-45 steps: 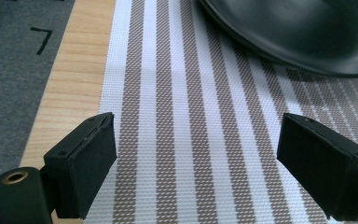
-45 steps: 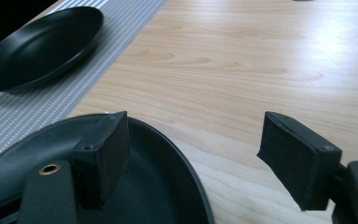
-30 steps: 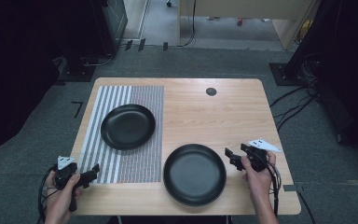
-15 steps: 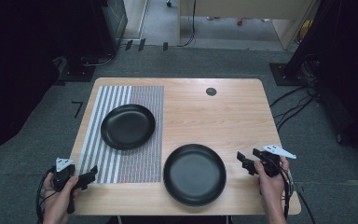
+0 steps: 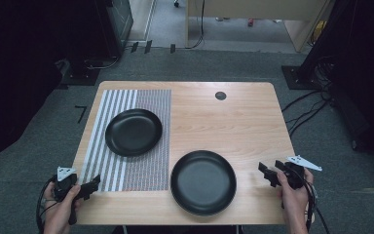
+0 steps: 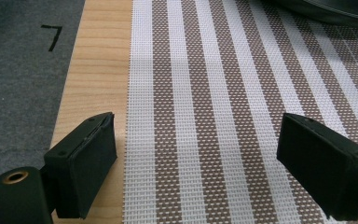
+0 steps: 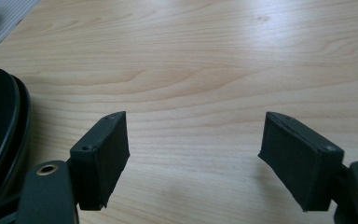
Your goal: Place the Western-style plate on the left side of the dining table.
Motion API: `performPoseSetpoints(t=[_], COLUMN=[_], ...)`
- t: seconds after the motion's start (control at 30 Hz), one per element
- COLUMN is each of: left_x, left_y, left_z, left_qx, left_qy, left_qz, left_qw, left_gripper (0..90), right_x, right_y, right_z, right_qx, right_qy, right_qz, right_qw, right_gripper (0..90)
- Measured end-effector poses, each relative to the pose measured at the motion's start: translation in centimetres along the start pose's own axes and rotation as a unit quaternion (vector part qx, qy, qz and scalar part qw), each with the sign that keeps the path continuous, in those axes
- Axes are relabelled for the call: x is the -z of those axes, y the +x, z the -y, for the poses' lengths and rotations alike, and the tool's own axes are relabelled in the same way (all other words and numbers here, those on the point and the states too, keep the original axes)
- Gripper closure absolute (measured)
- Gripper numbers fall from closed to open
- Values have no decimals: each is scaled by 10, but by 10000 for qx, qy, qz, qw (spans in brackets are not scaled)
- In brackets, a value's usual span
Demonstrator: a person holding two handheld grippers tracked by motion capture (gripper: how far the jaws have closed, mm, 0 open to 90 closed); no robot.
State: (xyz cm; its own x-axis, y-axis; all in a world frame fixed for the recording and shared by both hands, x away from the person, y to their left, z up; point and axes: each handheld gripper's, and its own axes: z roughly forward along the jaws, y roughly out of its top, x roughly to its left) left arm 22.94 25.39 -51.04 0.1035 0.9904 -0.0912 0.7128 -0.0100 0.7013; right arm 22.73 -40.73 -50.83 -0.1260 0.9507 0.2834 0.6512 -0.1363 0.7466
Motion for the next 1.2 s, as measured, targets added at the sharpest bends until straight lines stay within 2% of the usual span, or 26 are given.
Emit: performPoseSetpoints(t=[0.27, 0.4, 0.7, 1.0, 1.2], left_x=[0, 0, -2, -2, -2], left_y=[1, 0, -3, -3, -3], left_z=[2, 4, 7, 9, 9], left_qx=[-53, -122, -360, -386, -386], left_qy=[-33, -56, -110, -182, -182], left_qz=[-41, -70, -186, -188, -189], left_qw=[10000, 9999, 9991, 9989, 9989], left_gripper=[119, 119, 116, 112, 112], right_x=[6, 7, 3, 2, 2], right_y=[-15, -17, -14, -12, -12], right_z=[6, 8, 13, 18, 18], right_qx=[-135, -140, -74, 126, 123], right_qy=[21, 58, 145, -16, -27], right_qz=[135, 200, 312, 420, 403], right_qw=[9998, 9997, 9994, 9990, 9991], right_gripper=[231, 231, 232, 237, 236])
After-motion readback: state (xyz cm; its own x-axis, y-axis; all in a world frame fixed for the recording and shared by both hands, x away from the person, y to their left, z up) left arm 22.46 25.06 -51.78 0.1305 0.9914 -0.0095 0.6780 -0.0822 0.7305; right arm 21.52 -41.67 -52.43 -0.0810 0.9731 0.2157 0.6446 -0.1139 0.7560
